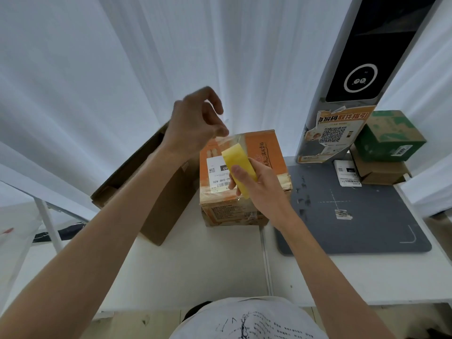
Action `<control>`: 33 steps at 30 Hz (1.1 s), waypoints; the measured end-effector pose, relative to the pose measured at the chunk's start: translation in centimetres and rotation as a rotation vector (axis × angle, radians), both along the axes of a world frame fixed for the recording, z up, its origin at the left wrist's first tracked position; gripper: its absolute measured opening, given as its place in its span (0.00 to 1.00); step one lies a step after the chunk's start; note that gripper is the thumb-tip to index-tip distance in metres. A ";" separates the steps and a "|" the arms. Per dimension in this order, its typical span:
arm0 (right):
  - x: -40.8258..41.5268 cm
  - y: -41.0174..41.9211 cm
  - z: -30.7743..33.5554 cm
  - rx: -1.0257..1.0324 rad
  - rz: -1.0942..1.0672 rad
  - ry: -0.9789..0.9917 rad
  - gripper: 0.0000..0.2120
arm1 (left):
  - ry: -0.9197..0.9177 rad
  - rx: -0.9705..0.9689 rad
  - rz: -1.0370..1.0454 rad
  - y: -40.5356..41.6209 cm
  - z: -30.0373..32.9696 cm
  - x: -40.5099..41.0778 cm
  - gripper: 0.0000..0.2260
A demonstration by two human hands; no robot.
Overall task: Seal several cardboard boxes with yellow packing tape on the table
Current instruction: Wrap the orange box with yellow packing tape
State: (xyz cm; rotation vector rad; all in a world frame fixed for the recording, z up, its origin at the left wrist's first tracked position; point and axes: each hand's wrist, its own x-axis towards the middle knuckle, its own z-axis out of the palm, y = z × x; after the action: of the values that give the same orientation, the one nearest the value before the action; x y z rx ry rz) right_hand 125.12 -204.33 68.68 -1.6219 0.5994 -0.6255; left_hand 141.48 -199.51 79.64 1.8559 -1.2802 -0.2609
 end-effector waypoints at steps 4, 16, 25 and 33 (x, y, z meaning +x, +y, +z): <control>0.0 0.1 -1.1 0.060 -0.115 0.007 0.14 | -0.066 -0.063 -0.083 0.5 3.2 -1.0 0.16; -1.0 0.2 -0.3 0.034 -0.108 -0.249 0.12 | 0.327 0.086 -0.027 0.3 2.2 1.0 0.12; -1.8 0.6 -0.8 -0.011 -0.033 -0.248 0.12 | 0.641 0.232 -0.097 -0.9 -0.8 1.8 0.07; -2.6 1.0 -0.8 0.040 -0.032 -0.239 0.20 | 0.469 0.190 -0.070 -2.2 -1.6 1.3 0.09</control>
State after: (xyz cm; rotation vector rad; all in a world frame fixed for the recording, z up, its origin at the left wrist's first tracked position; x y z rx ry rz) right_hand 122.56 -203.32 67.85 -1.4762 0.4592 -0.8132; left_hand 142.78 -201.69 78.08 1.7653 -1.0186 -0.8279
